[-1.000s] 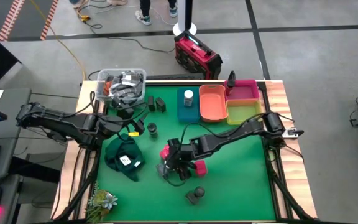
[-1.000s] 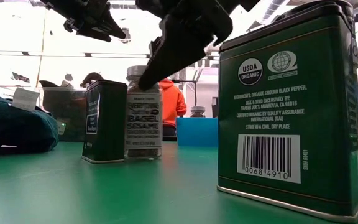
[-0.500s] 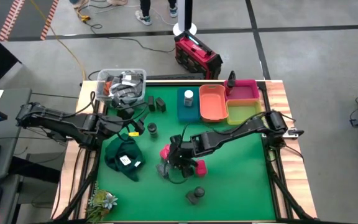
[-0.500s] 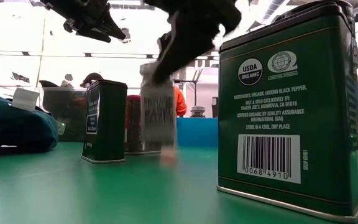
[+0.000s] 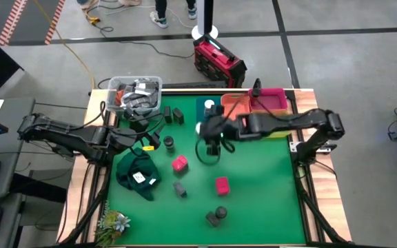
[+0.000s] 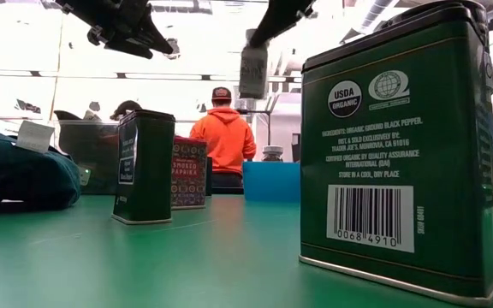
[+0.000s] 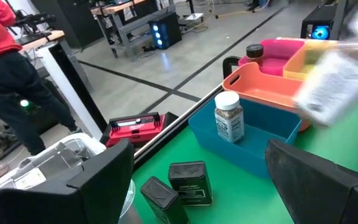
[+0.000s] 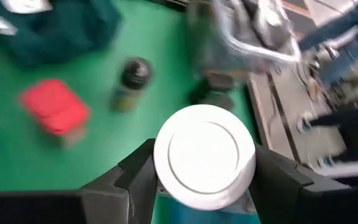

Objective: Sort spices by type
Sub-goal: Put the white seasoning bottle into the blue bin

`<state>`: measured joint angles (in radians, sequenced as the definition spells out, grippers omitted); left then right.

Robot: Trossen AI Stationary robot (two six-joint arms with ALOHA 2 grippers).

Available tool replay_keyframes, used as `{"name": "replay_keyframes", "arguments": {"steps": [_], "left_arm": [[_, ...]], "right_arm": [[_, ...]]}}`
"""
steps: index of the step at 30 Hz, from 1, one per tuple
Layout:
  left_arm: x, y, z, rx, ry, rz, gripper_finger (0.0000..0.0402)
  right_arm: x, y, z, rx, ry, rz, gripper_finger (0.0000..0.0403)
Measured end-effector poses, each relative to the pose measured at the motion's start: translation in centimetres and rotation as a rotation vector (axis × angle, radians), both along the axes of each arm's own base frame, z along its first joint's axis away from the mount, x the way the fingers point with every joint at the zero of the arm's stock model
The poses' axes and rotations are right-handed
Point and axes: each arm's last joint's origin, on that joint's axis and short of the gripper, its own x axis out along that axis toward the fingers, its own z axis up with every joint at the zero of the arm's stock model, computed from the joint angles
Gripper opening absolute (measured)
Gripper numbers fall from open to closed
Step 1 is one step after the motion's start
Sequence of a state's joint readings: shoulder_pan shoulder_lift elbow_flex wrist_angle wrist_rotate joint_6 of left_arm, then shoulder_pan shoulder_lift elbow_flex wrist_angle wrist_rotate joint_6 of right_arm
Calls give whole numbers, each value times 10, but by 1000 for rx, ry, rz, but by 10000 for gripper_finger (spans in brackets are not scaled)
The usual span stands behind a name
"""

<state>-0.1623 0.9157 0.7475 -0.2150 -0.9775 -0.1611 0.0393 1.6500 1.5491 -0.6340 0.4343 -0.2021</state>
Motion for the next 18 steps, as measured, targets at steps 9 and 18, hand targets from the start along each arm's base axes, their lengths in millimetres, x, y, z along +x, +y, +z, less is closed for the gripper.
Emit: {"name": "replay_keyframes", "arguments": {"steps": [9, 18], "left_arm": [[0, 0, -1, -1, 6, -4, 348], [0, 0, -1, 0, 7, -5, 348]], "right_arm": [[-1, -75, -59, -14, 118, -170, 230], [-5, -112, -91, 166, 105, -151, 230]]}}
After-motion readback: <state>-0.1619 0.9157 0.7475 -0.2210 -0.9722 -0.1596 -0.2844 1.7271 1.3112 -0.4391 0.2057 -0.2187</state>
